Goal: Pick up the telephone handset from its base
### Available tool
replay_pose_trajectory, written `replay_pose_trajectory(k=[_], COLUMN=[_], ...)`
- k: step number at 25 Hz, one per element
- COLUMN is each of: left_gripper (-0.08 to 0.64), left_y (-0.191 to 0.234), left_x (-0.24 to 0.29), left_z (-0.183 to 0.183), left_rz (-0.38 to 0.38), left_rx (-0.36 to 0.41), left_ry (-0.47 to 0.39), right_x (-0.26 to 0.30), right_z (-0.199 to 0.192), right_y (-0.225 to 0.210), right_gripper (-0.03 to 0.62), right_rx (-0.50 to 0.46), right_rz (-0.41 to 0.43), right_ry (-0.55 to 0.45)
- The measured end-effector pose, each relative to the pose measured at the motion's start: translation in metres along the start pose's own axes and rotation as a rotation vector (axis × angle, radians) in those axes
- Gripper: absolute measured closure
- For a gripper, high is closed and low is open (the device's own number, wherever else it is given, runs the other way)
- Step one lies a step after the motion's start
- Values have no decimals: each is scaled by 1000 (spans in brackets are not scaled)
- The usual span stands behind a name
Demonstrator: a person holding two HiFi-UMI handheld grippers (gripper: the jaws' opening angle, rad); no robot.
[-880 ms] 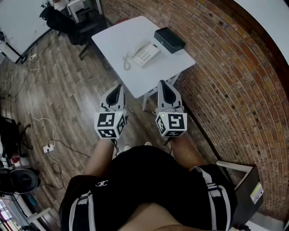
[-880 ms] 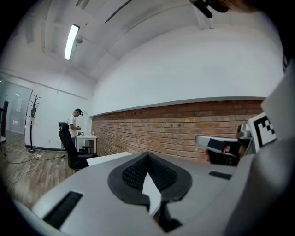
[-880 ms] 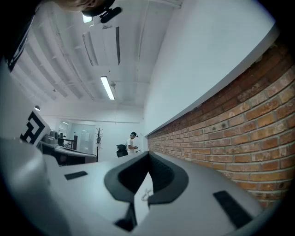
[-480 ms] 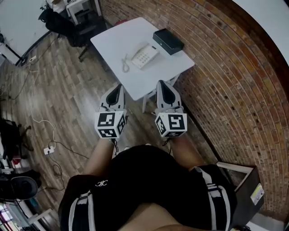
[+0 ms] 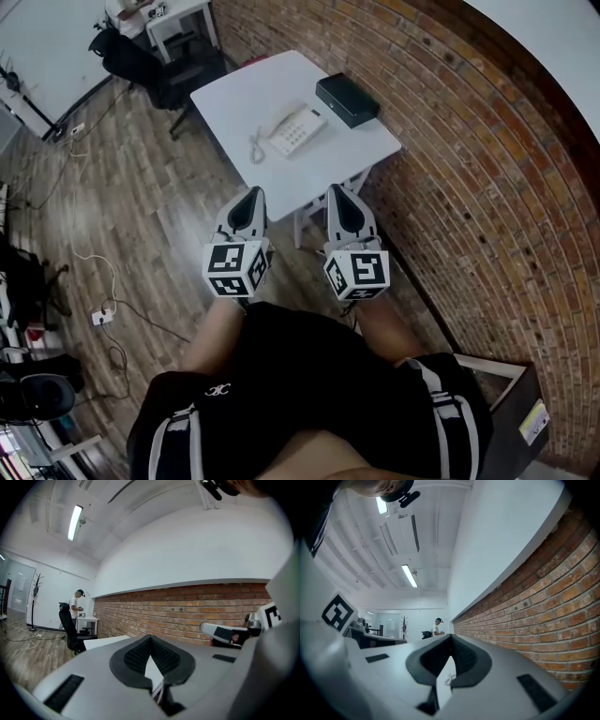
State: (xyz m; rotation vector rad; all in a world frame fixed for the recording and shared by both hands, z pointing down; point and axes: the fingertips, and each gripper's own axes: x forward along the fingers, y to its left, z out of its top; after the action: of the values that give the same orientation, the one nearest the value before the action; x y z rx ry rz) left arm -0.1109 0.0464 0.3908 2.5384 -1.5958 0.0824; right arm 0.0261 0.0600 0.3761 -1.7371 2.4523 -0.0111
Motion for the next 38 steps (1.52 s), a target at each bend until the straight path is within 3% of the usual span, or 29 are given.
replay_pose_trajectory(k=[10,16,21,38], left_gripper=[558,558,558,558], left_y=[-27,-24,-13,56], left_x=[13,35,57,157], left_z=[6,6,9,18], left_rz=[1,2,16,-9], left_rx=[67,67,119,45], left_ry=[-23,-25,-35,7], right_x=[-8,8,28,143], right_z=[6,1,1,-8], right_y=[-23,-35,-45,-71], right_gripper=[594,594,594,594], right_rx=[-9,-3,-10,12], right_rz=[-15,-11,-17,-40], right_ry=[-16,-9,-15,40])
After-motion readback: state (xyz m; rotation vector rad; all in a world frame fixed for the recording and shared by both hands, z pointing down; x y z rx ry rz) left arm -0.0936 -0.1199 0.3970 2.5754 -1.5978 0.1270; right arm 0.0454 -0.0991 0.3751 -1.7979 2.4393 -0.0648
